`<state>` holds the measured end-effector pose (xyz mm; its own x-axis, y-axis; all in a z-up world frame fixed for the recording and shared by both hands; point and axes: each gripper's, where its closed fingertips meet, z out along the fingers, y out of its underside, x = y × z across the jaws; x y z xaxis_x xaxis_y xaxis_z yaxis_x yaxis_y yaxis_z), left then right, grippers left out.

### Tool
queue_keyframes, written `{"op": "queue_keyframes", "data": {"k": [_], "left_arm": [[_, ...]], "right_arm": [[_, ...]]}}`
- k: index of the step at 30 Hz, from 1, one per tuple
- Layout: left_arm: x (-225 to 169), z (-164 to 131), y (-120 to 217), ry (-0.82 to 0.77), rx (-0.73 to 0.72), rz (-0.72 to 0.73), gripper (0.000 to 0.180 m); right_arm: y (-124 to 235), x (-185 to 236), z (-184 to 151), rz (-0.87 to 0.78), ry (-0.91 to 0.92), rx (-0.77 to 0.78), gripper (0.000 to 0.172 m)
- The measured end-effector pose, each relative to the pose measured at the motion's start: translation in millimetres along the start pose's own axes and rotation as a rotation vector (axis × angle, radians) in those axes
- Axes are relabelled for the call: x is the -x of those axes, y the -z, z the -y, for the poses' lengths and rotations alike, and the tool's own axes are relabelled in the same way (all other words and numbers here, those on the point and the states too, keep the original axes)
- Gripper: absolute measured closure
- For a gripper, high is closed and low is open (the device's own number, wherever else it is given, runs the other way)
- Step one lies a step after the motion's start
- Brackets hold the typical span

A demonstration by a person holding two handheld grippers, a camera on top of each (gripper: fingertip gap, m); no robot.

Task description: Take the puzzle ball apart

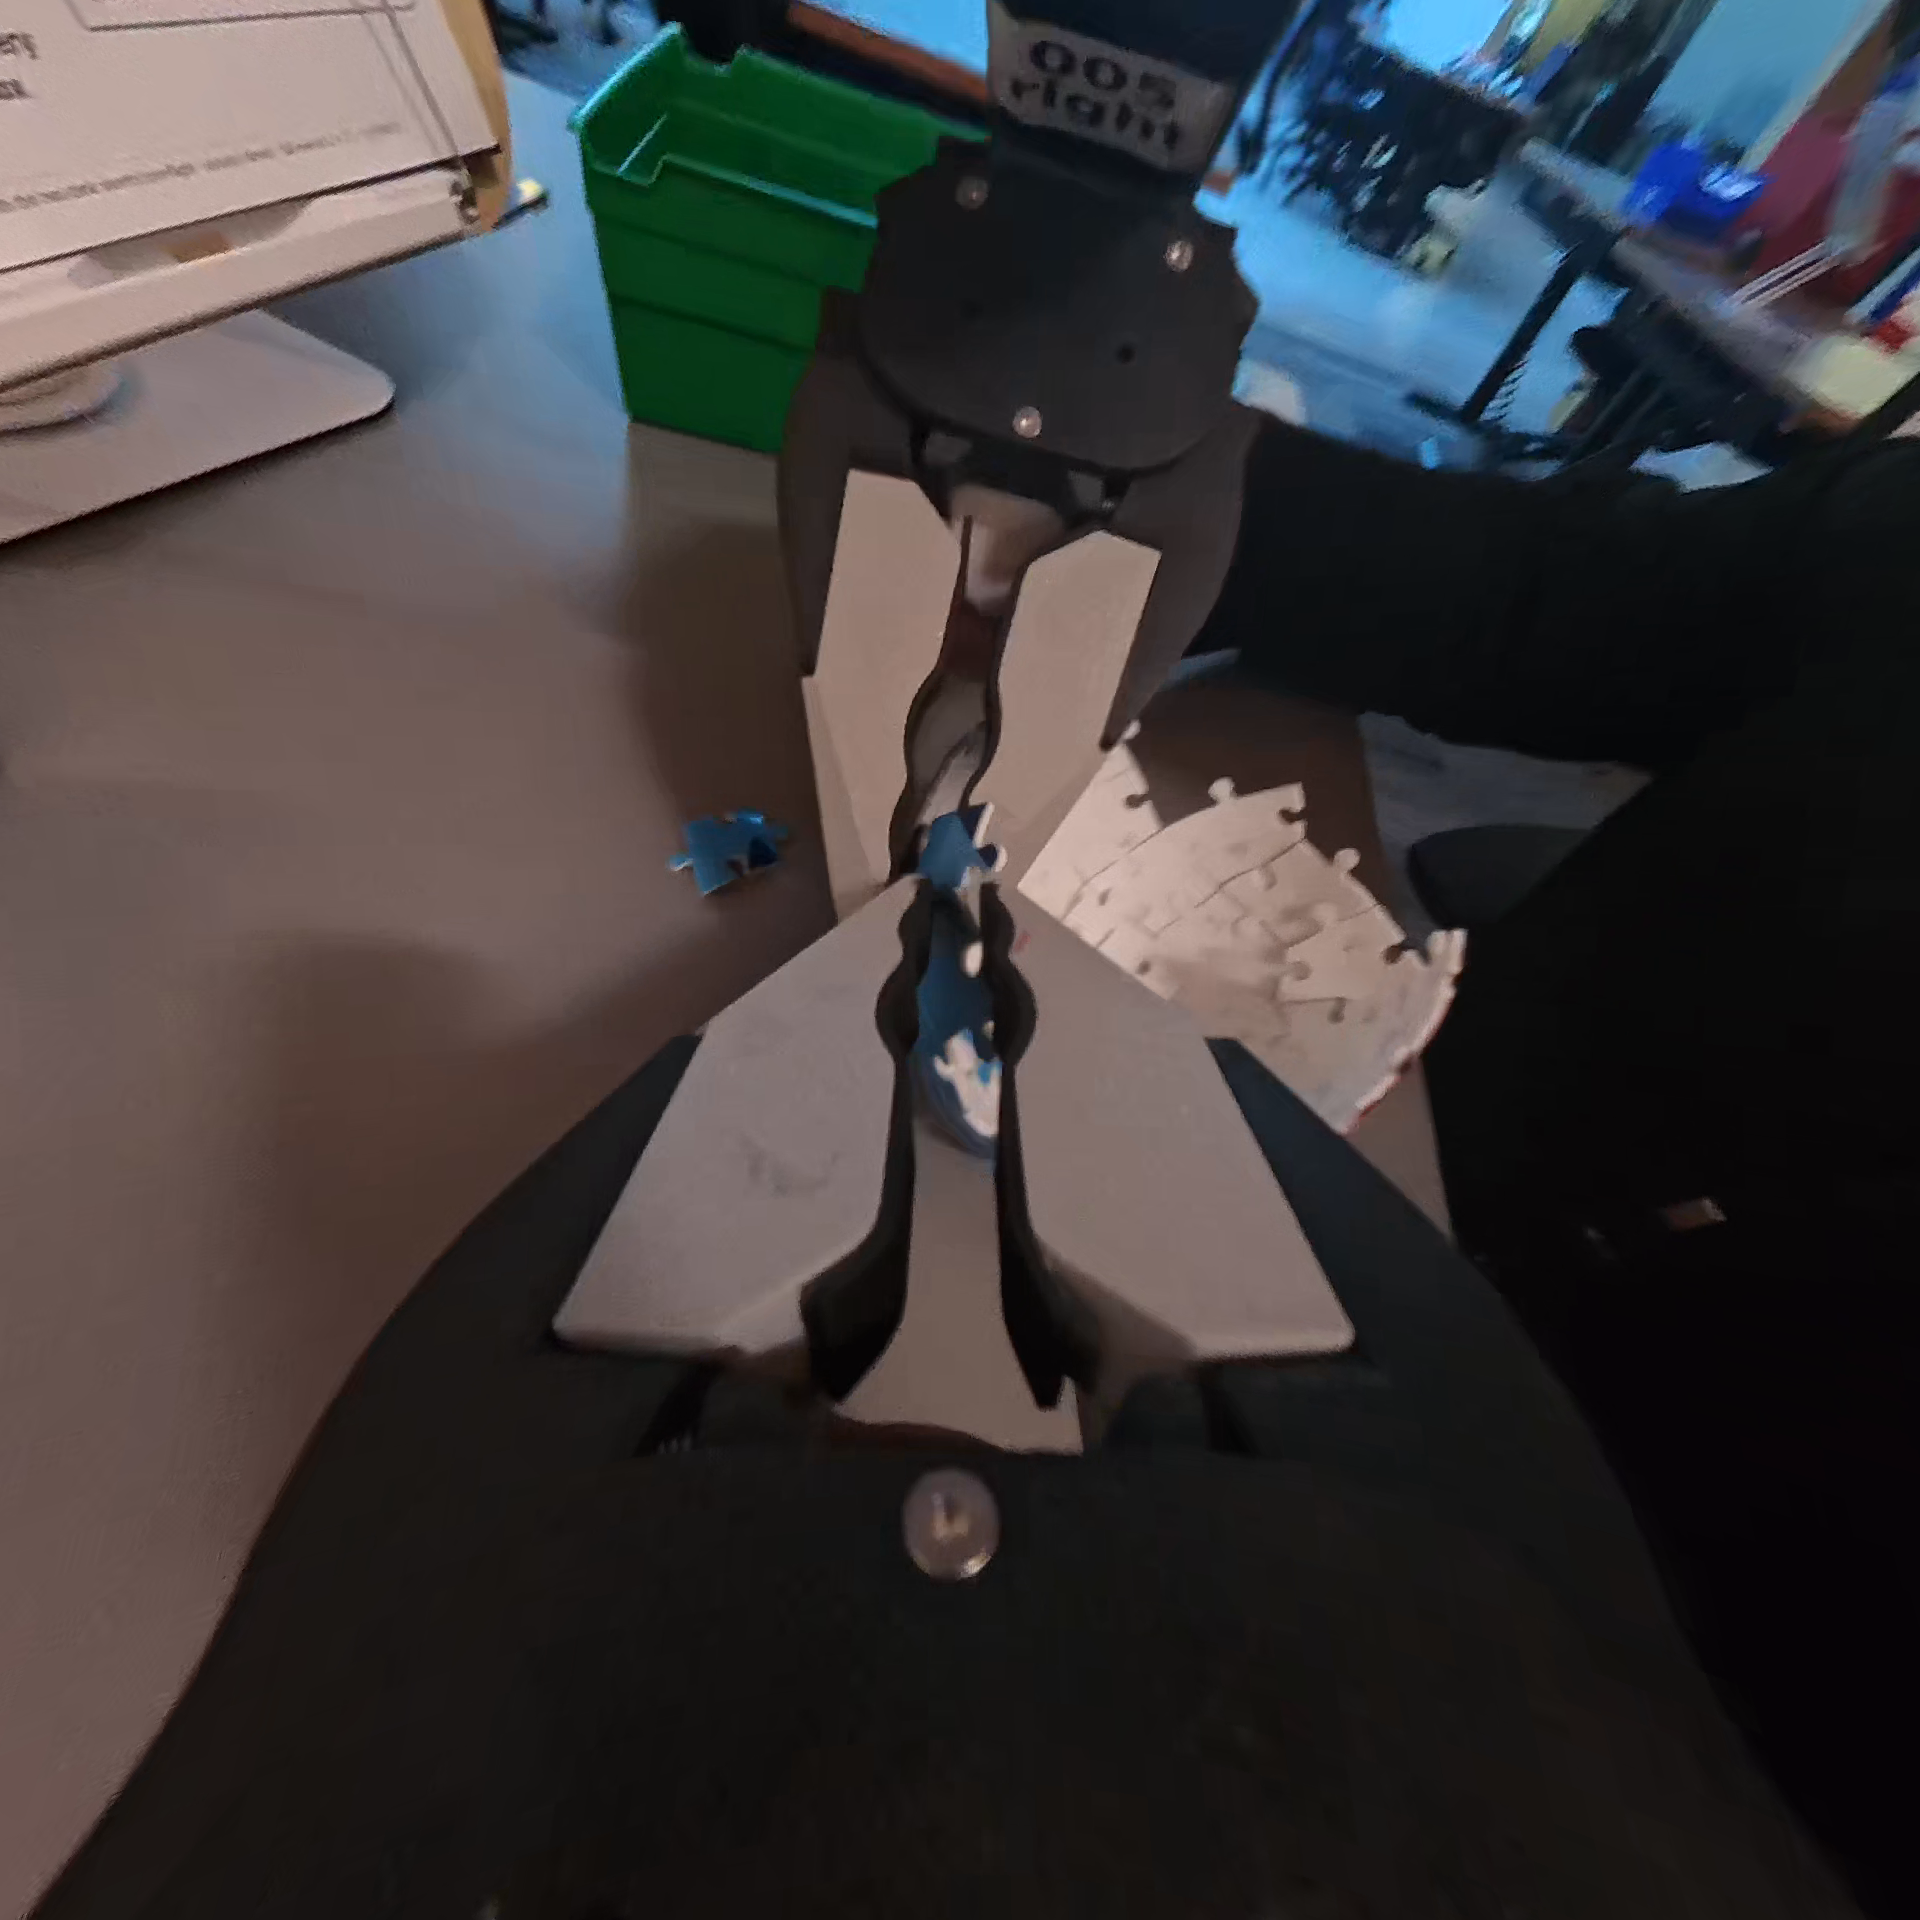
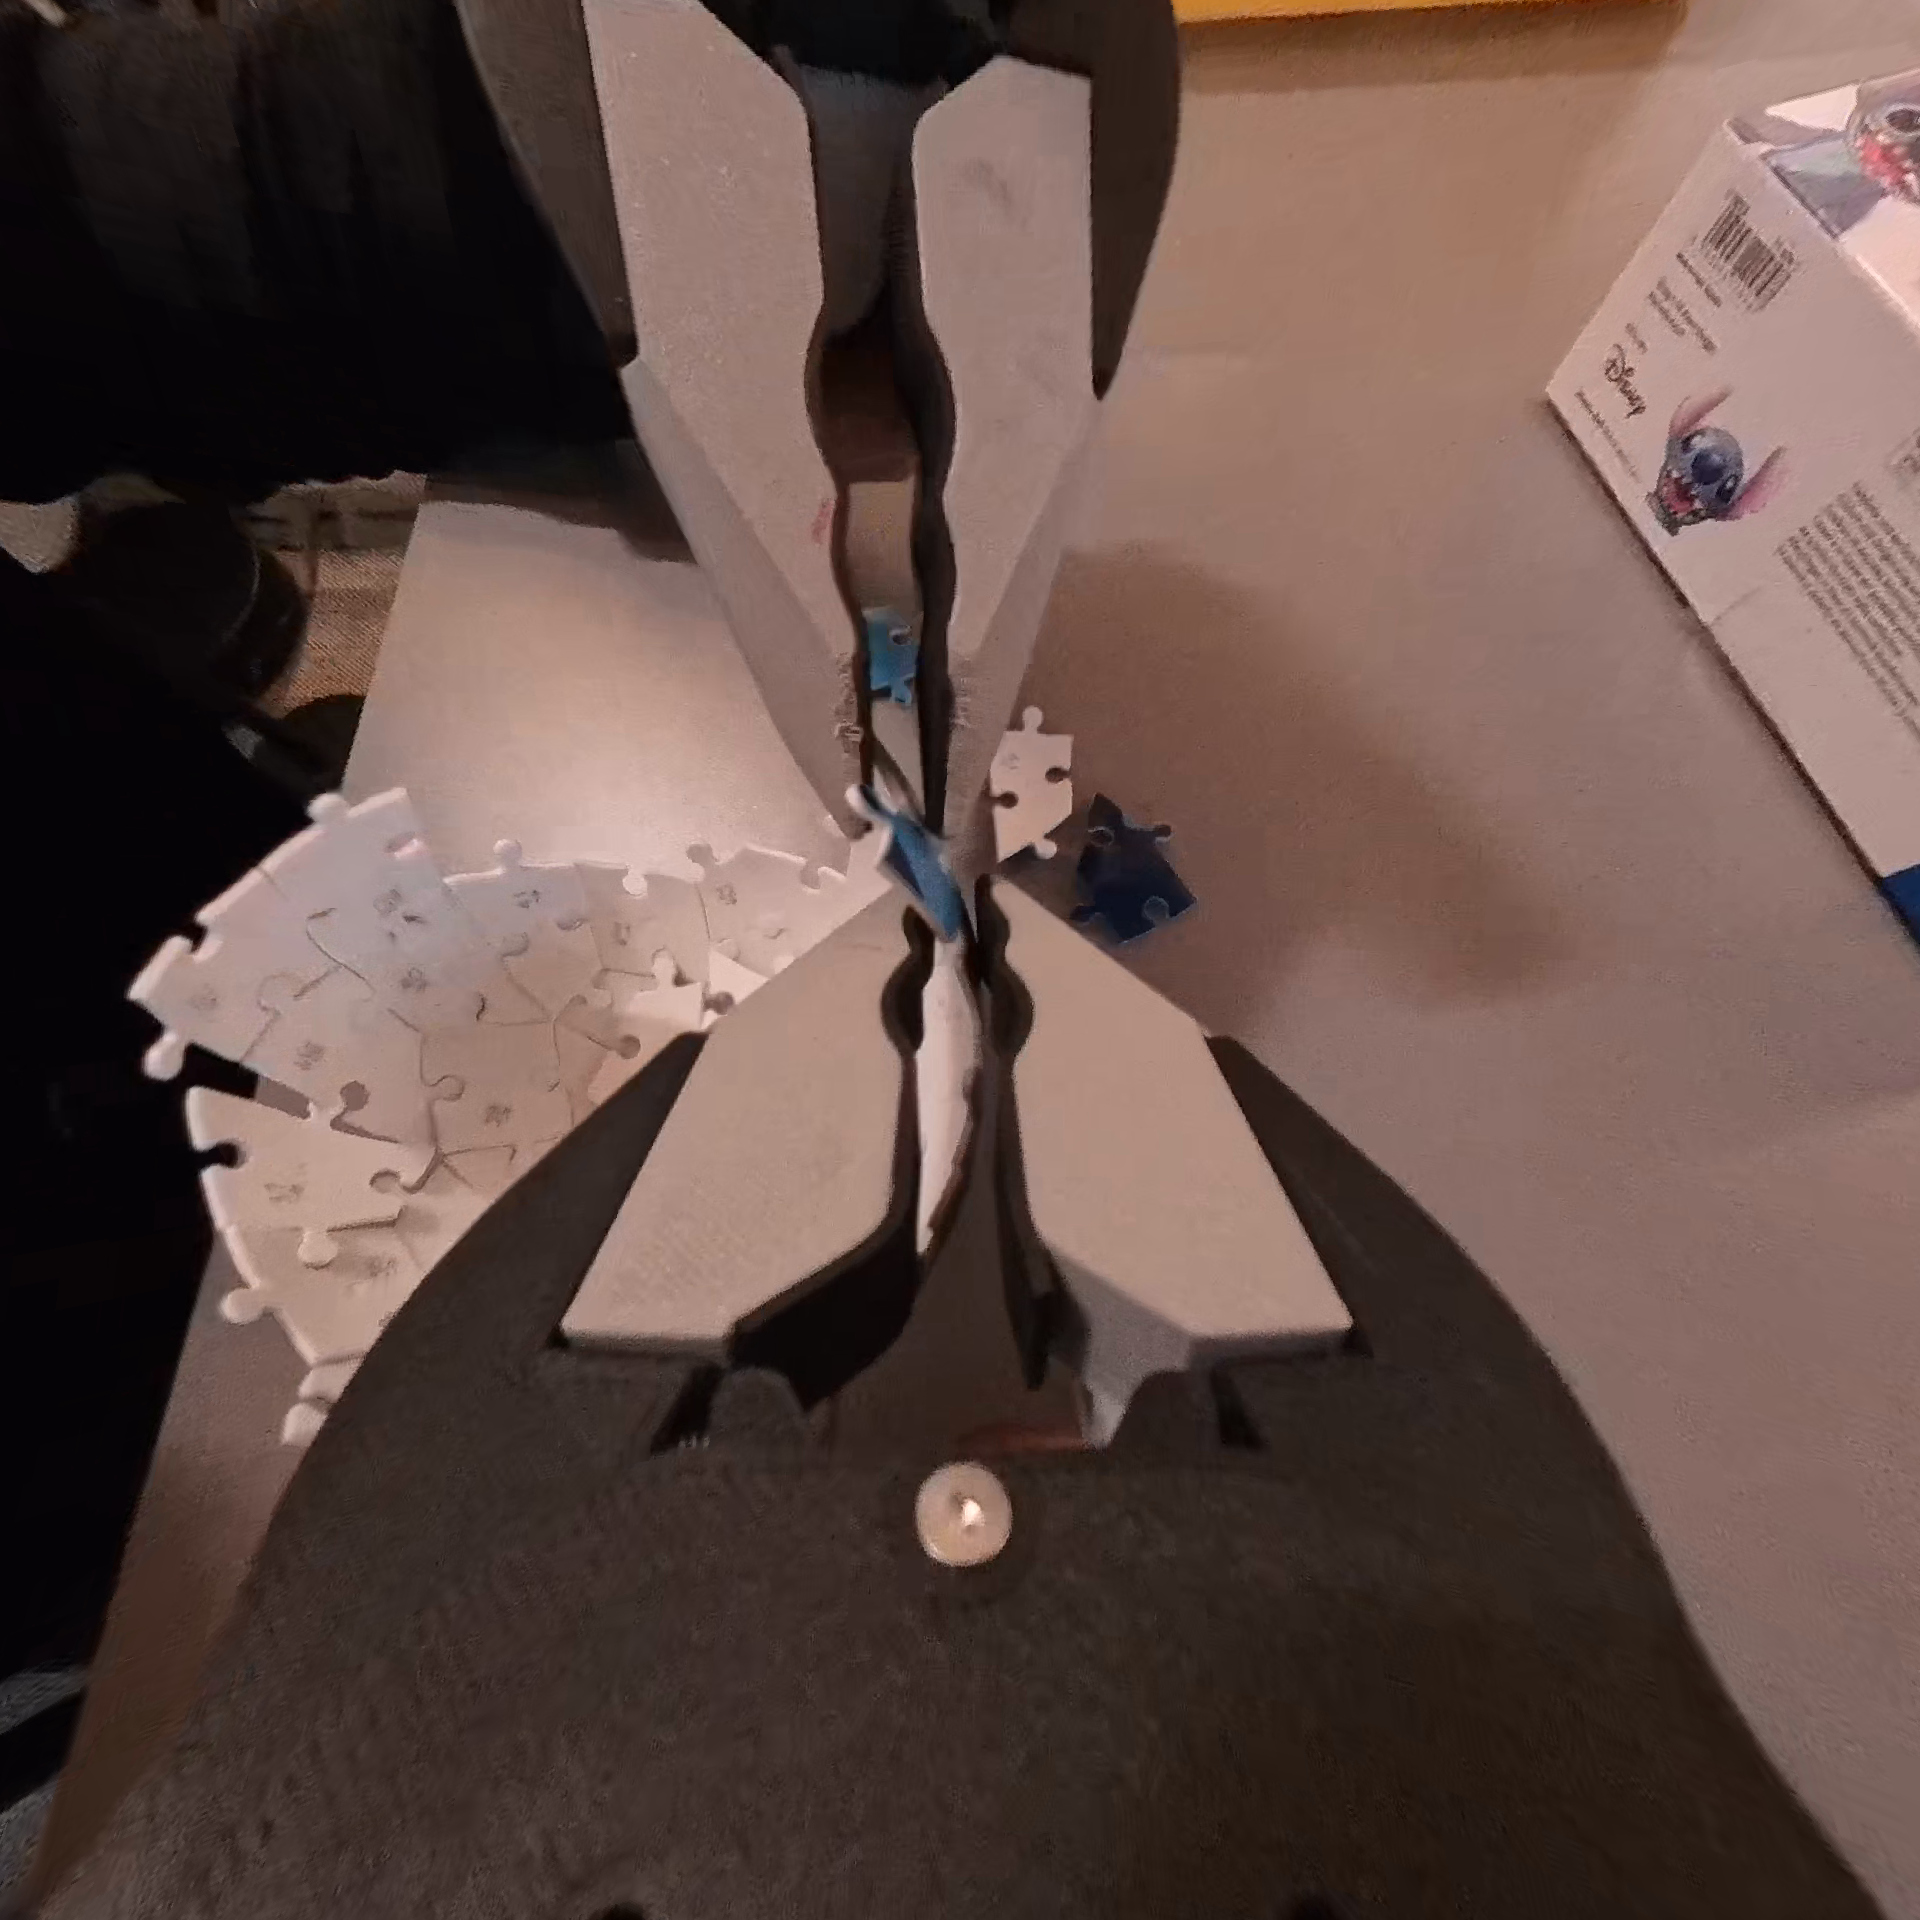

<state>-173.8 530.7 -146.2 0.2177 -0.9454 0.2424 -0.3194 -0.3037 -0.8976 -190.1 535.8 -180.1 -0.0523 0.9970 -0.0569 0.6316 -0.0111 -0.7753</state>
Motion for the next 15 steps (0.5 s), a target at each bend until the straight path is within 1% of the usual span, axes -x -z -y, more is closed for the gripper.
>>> {"op": "queue_keyframes", "data": {"k": [2, 5, 7, 9, 10, 12, 13, 15], "left_arm": [[9, -7, 1, -0.030, 0.048, 0.093, 0.163], [8, -14, 1, -0.069, 0.088, 0.123, 0.167], [11, -16, 1, -0.075, 0.109, 0.157, 0.165], [8, -18, 1, -0.074, 0.118, 0.142, 0.170], [6, -19, 1, -0.071, 0.120, 0.142, 0.169], [8, -19, 4, -0.063, 0.112, 0.175, 0.154], [8, -19, 5, -0.063, 0.114, 0.180, 0.151], [6, -23, 7, -0.080, 0.138, 0.186, 0.152]], "right_arm": [[-1, -1, -3, -0.025, 0.013, -0.001, 0.167], [-1, -2, -5, -0.091, 0.082, 0.014, 0.166], [-1, -4, -5, -0.118, 0.088, 0.018, 0.165], [1, -3, -4, -0.135, 0.099, 0.007, 0.166], [1, -2, -2, -0.143, 0.116, 0.000, 0.167], [2, 1, 0, -0.145, 0.140, -0.010, 0.167], [2, 2, 1, -0.142, 0.141, -0.010, 0.166], [1, 0, -2, -0.151, 0.141, 0.006, 0.164]]}}
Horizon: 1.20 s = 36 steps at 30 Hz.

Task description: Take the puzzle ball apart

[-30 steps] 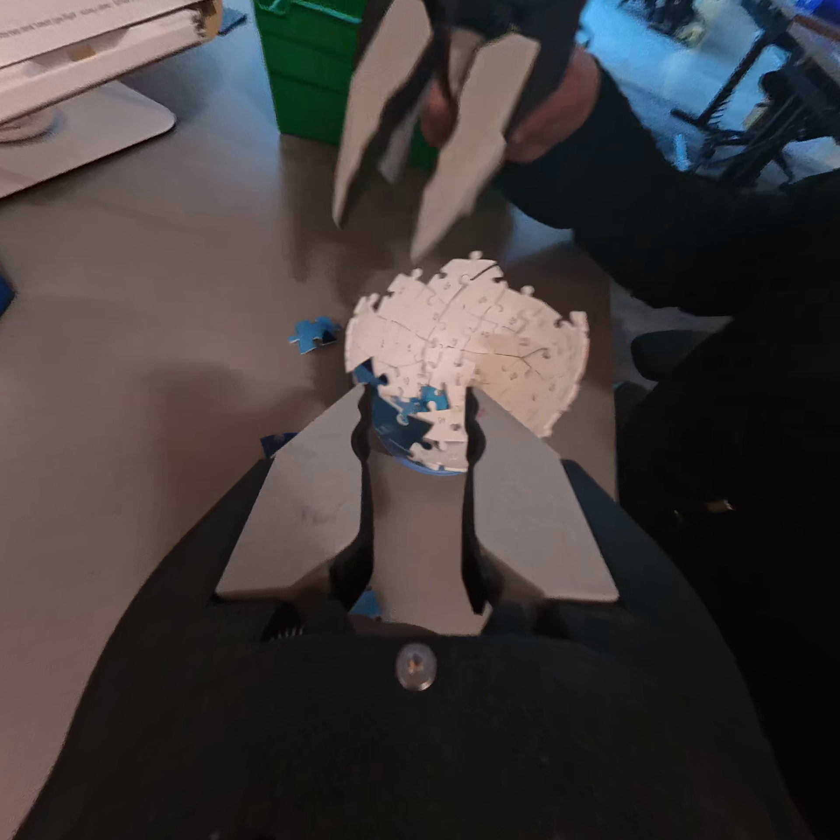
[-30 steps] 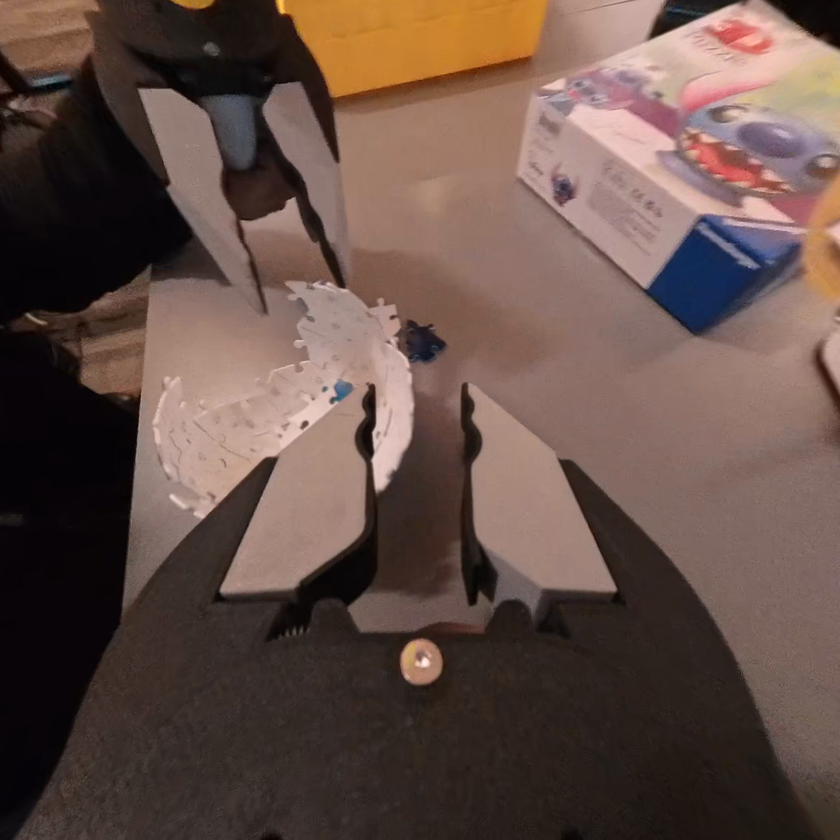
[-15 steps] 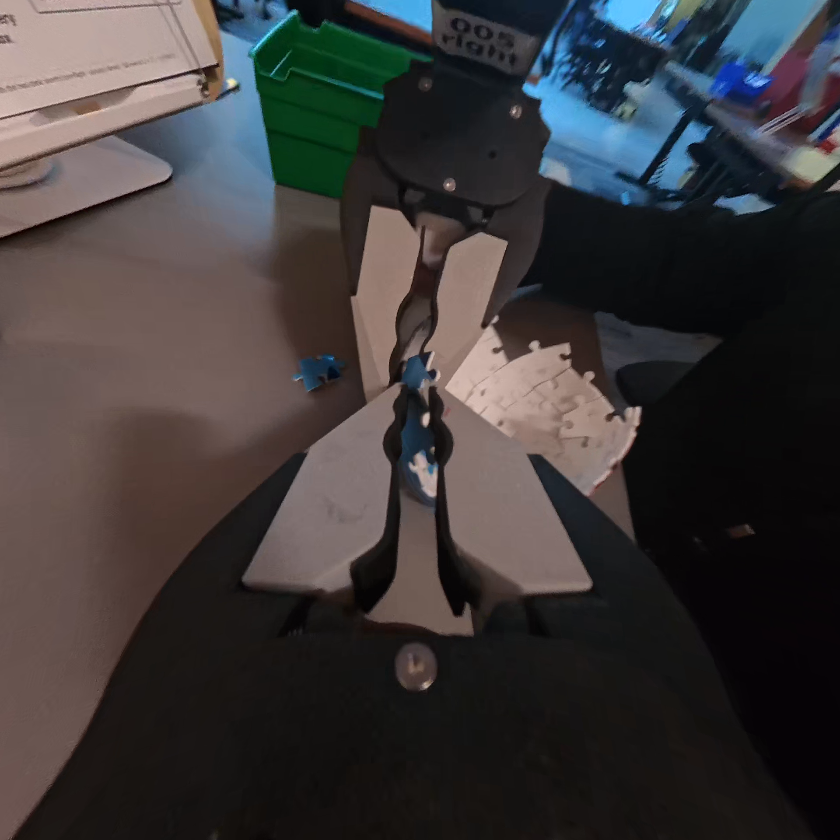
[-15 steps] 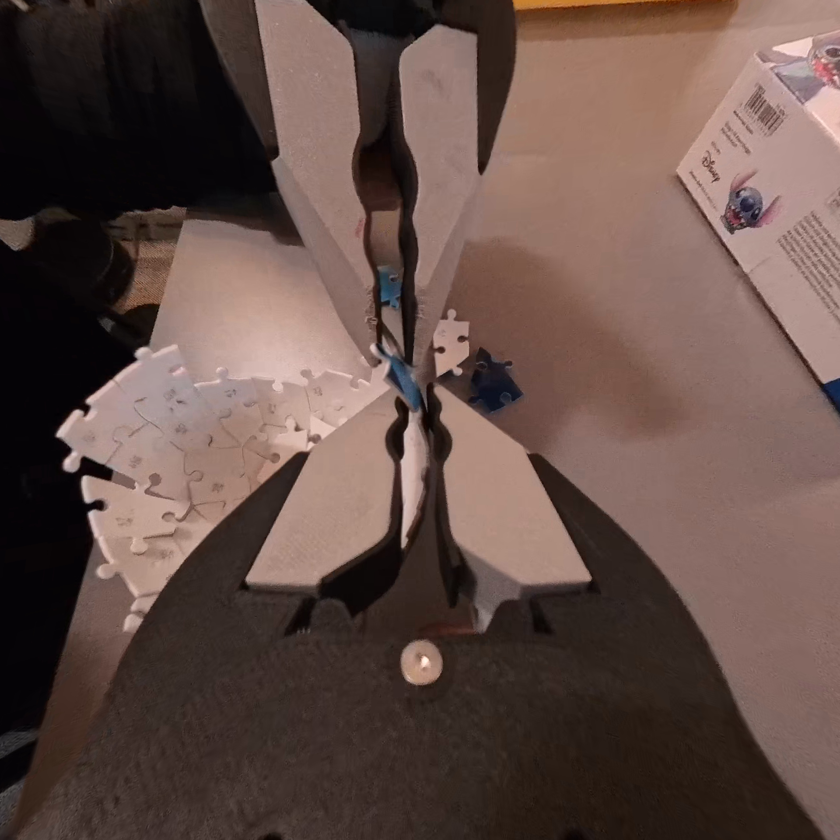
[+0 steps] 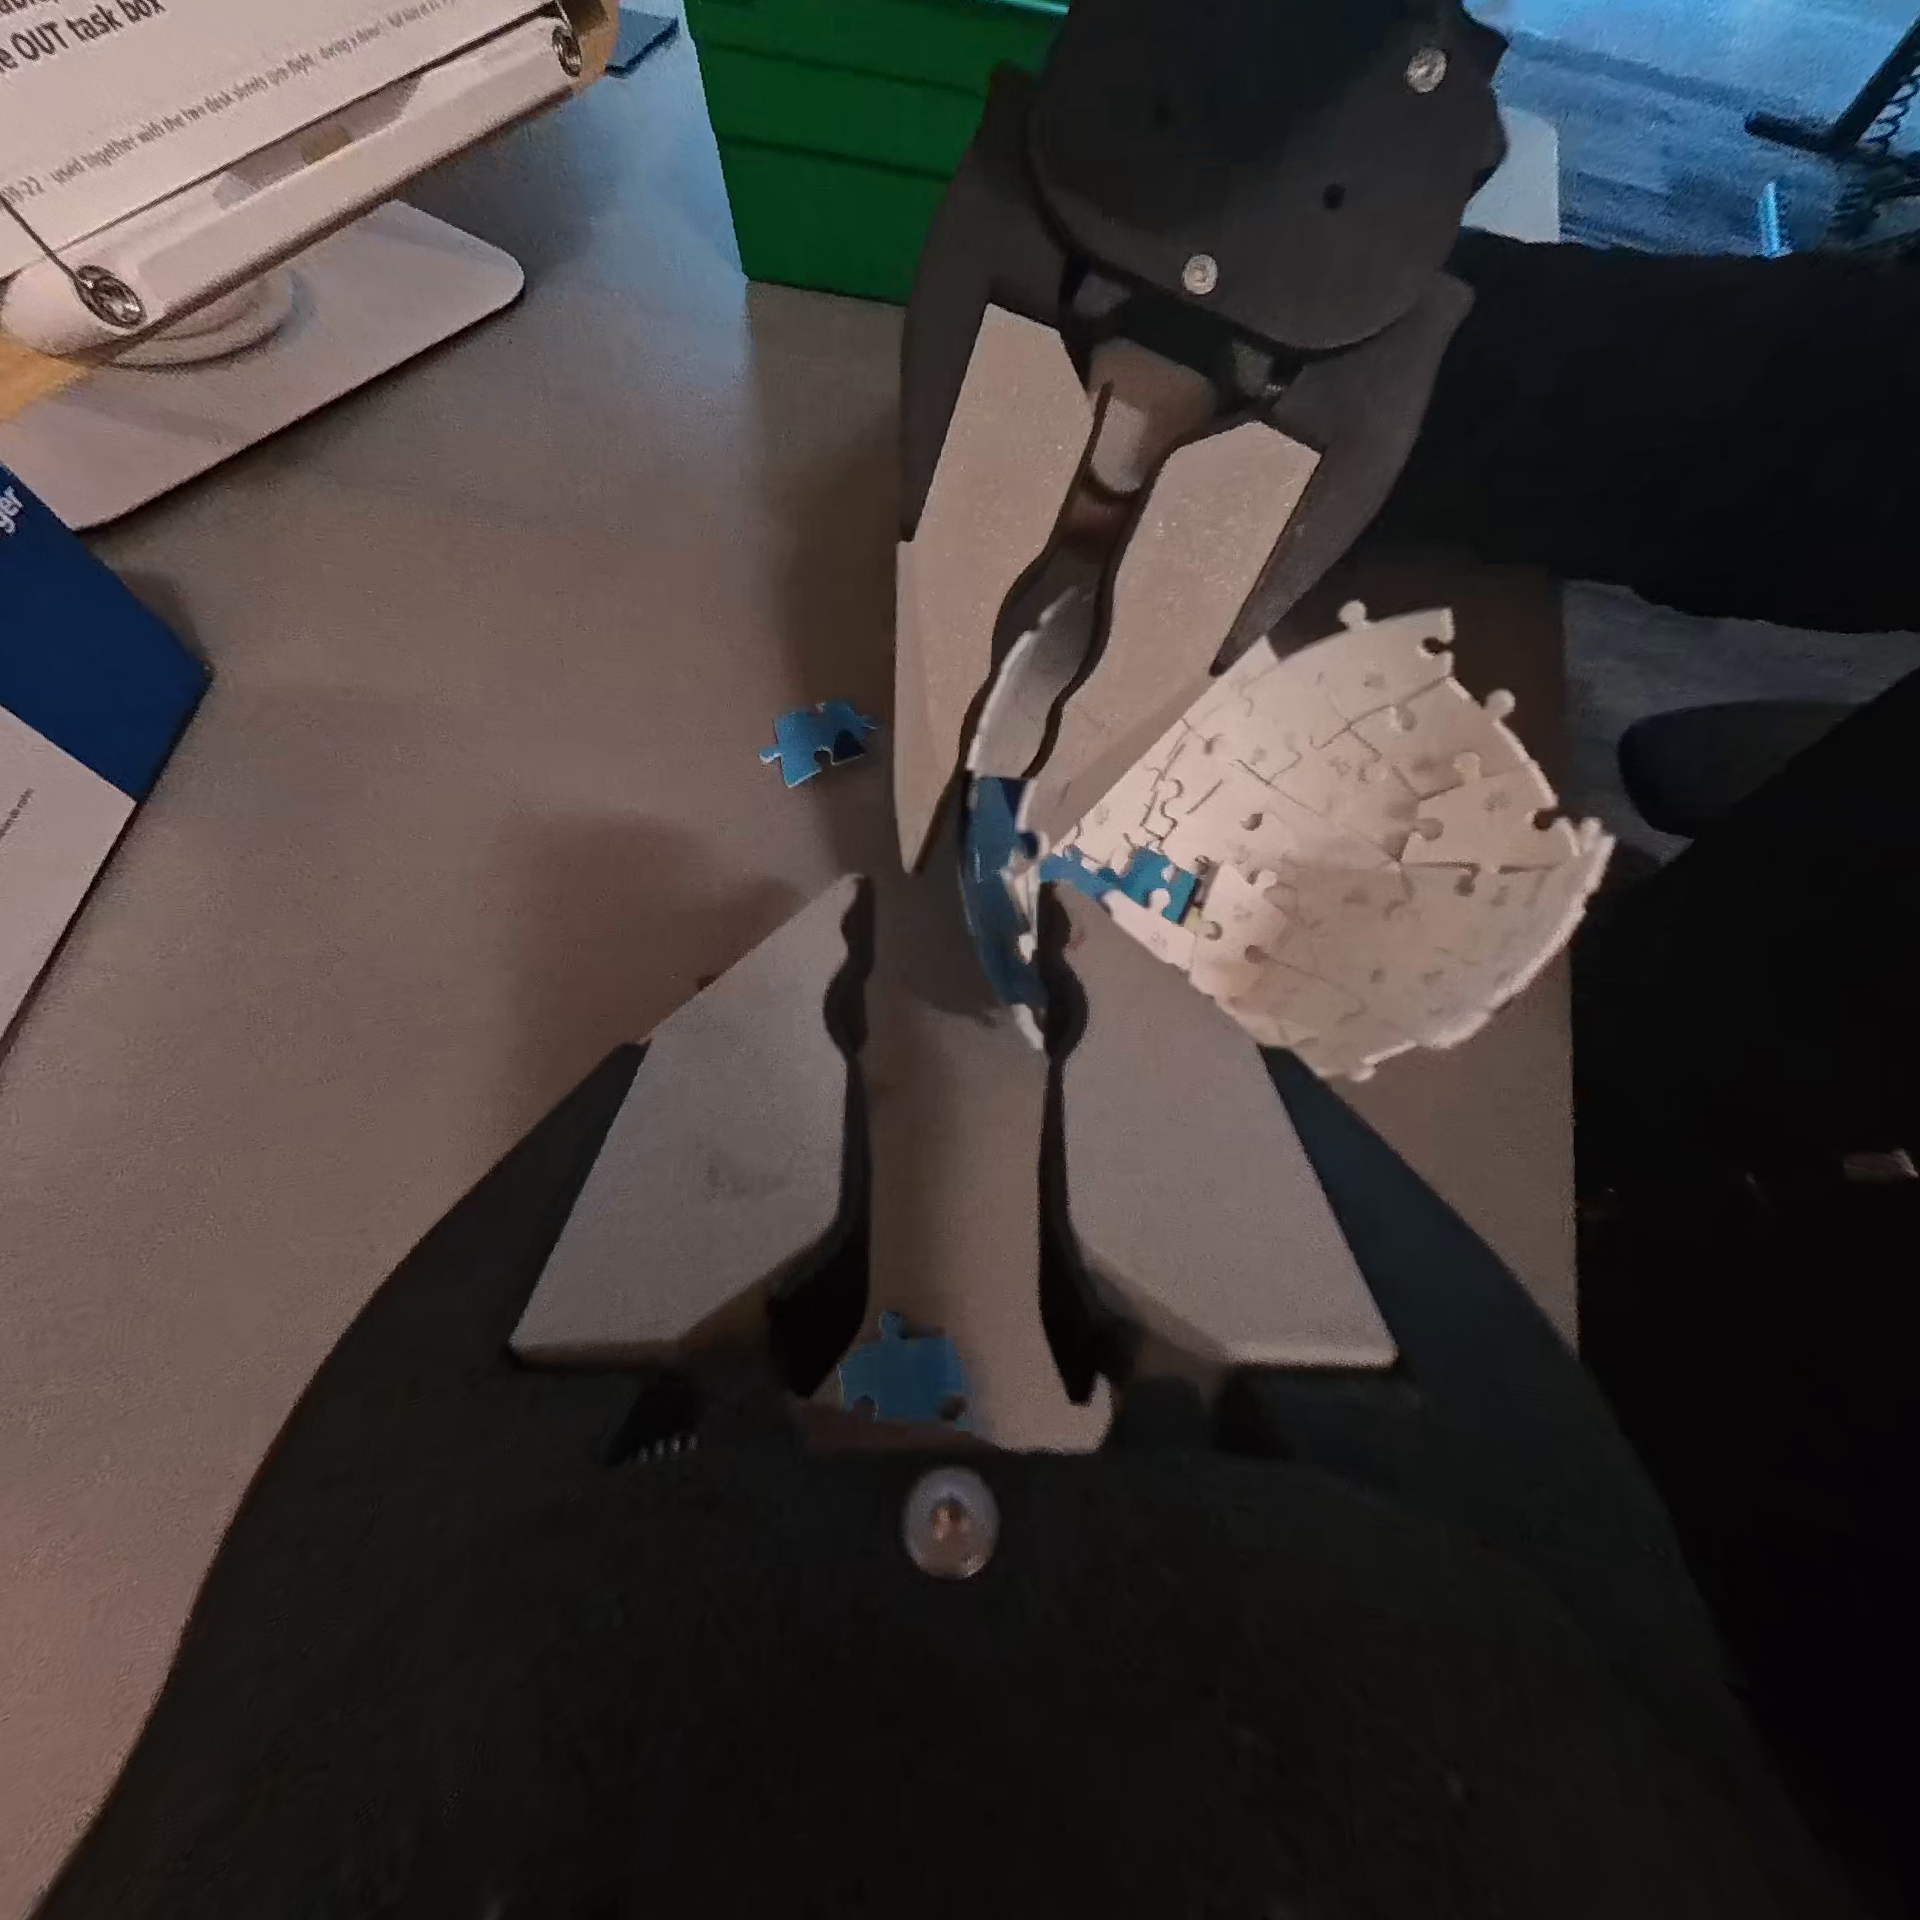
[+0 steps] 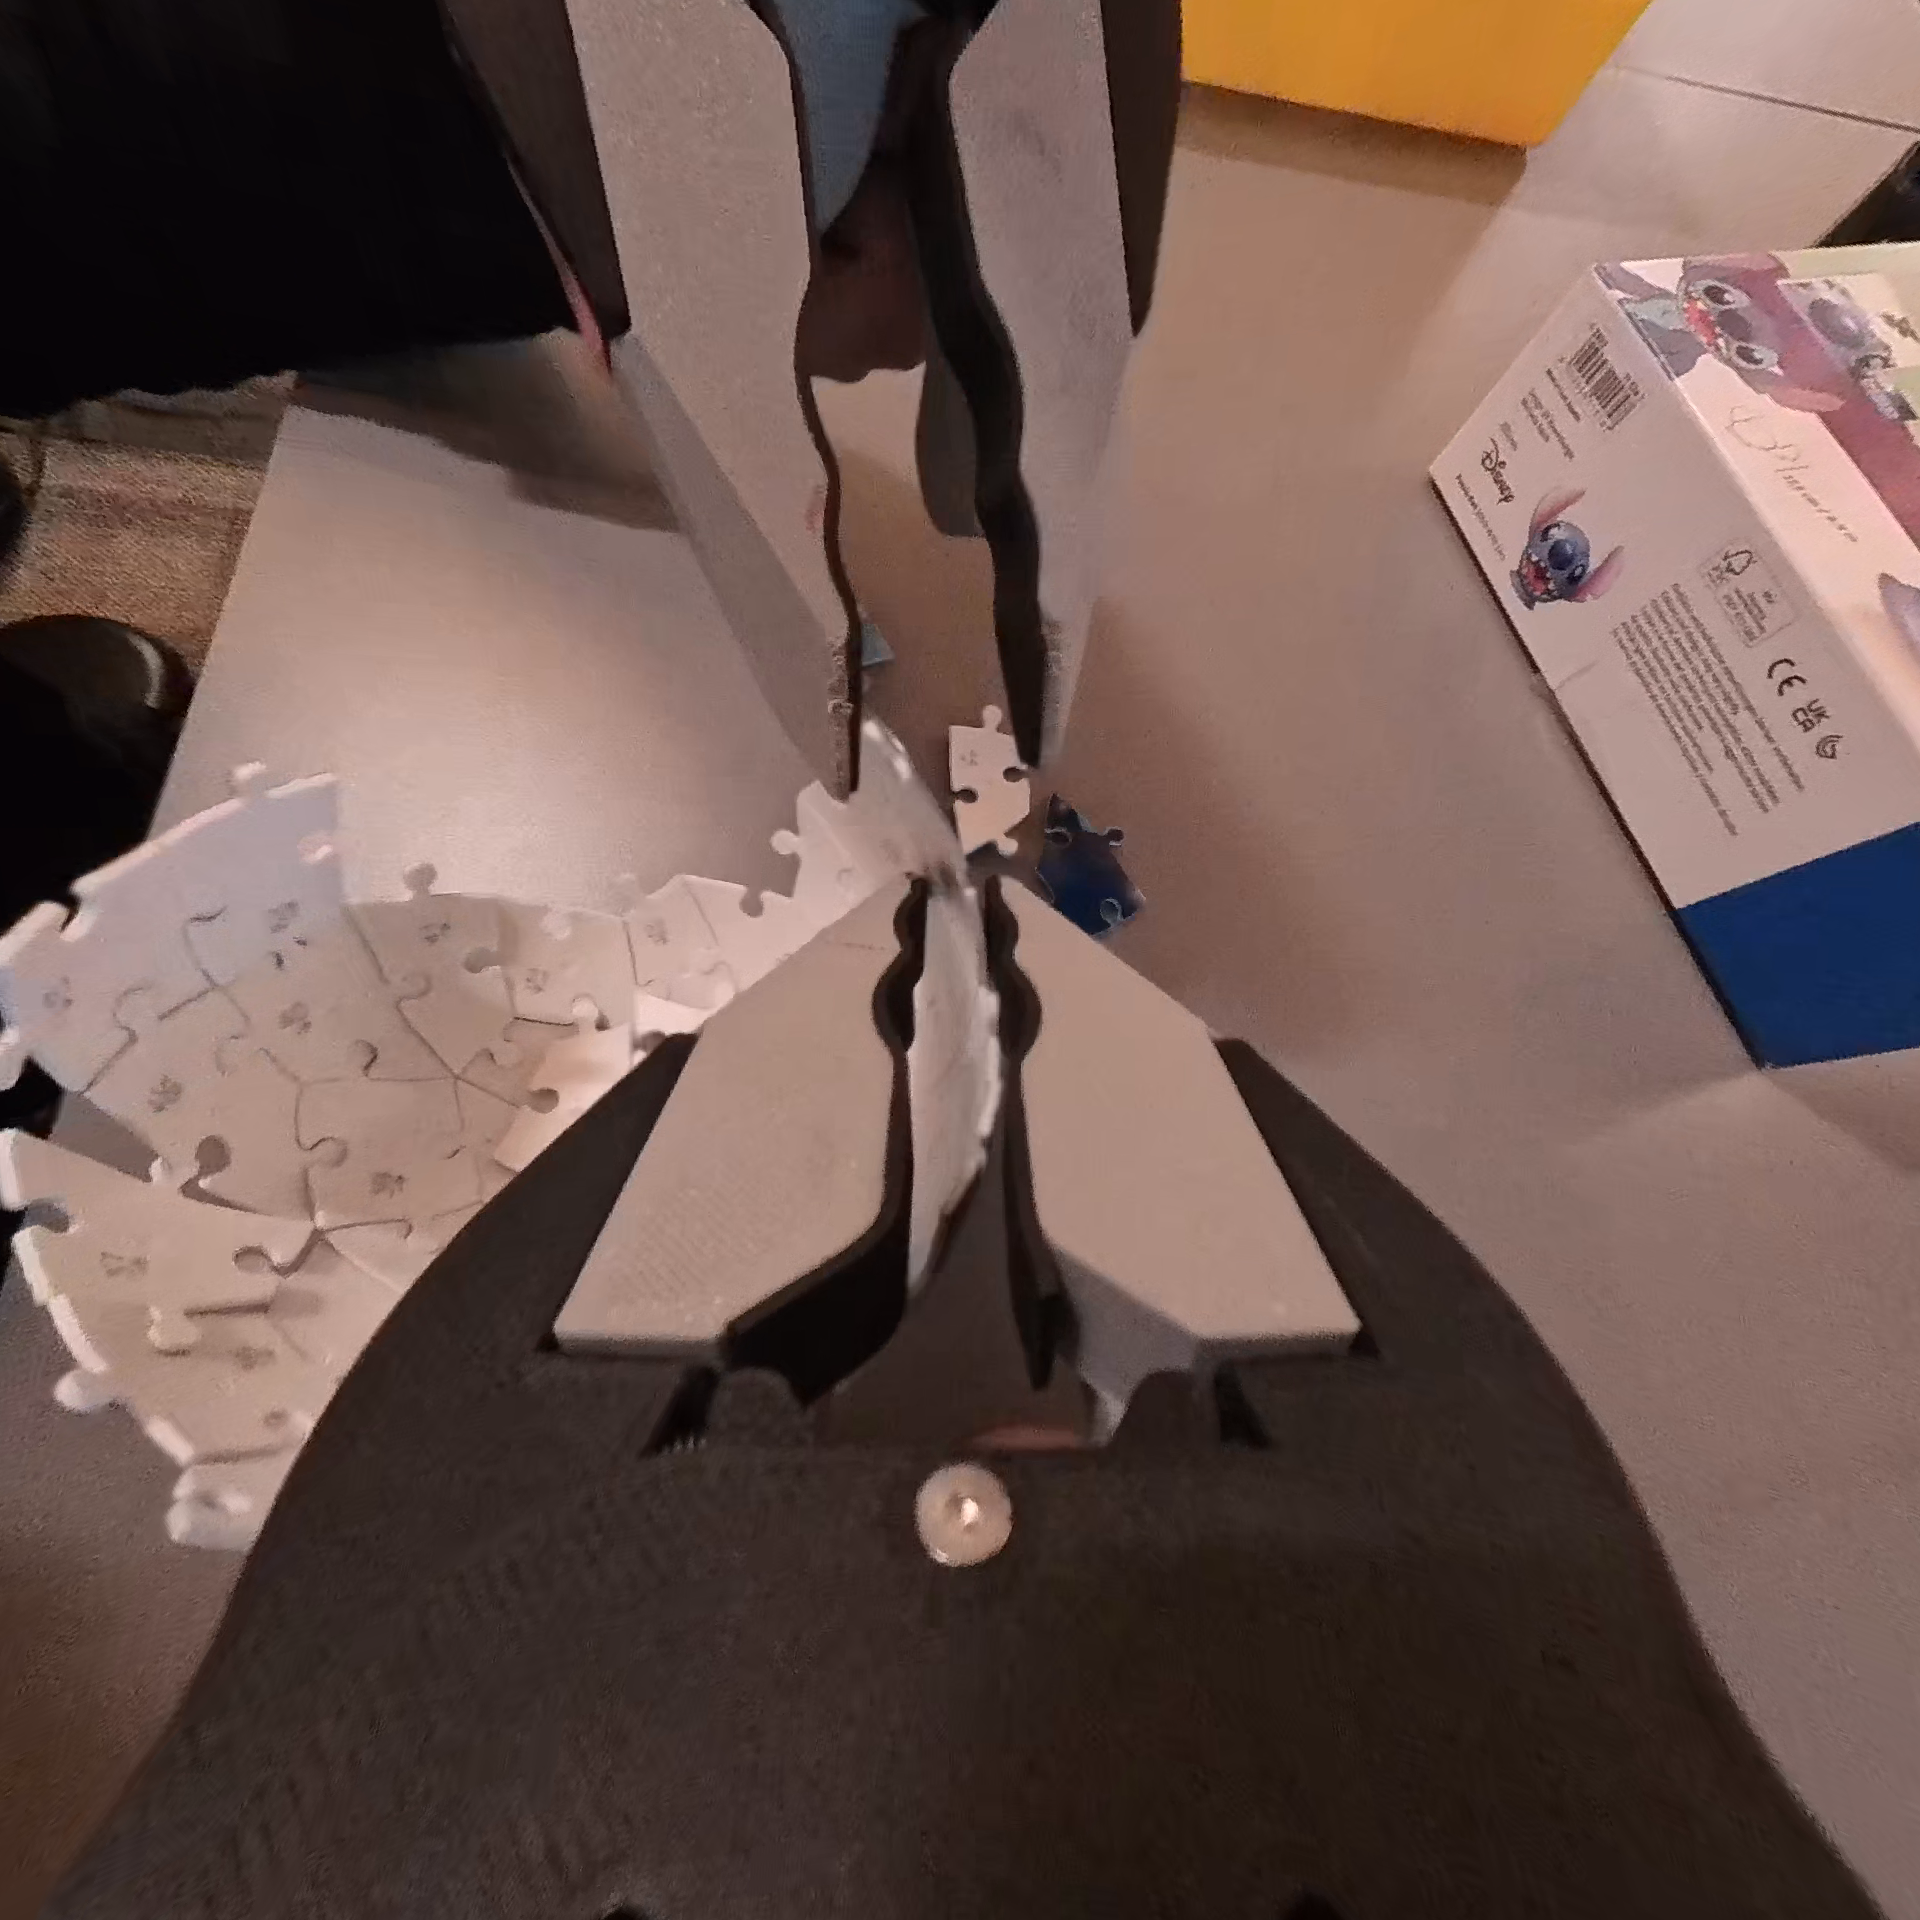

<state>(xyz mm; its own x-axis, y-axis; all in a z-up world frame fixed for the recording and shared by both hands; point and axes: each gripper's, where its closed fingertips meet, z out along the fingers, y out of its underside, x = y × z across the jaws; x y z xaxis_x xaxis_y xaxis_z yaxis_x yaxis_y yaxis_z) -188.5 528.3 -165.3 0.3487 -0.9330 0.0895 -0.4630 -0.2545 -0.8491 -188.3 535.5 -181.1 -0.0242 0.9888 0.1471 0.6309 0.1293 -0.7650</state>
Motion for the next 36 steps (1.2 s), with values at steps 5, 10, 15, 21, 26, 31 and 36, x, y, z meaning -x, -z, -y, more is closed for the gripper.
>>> {"op": "queue_keyframes", "data": {"k": [5, 10, 15, 21, 26, 31, 36], "left_arm": [[-2, -6, 1, 0.015, 0.020, -0.015, 0.154], [-16, -2, 11, 0.030, 0.000, -0.083, 0.139], [-8, -11, -2, 0.025, 0.056, -0.041, 0.173], [11, -16, -11, -0.001, 0.096, 0.084, 0.180], [43, -10, -4, 0.171, -0.024, 0.149, 0.180], [25, 0, -2, 0.071, -0.075, 0.085, 0.180], [1, 11, 0, 0.042, -0.140, -0.052, 0.180]], "right_arm": [[-1, 0, -1, 0.005, -0.015, -0.002, 0.164], [0, -2, -1, -0.004, -0.039, -0.024, 0.164], [-2, -1, 1, -0.013, -0.009, -0.035, 0.164], [-1, -10, 1, -0.130, 0.059, -0.013, 0.167], [6, -4, 24, -0.389, 0.447, -0.062, 0.172], [16, -37, 11, -0.278, -0.020, -0.101, 0.172], [36, -63, -10, -0.206, -0.333, -0.133, 0.172]]}}
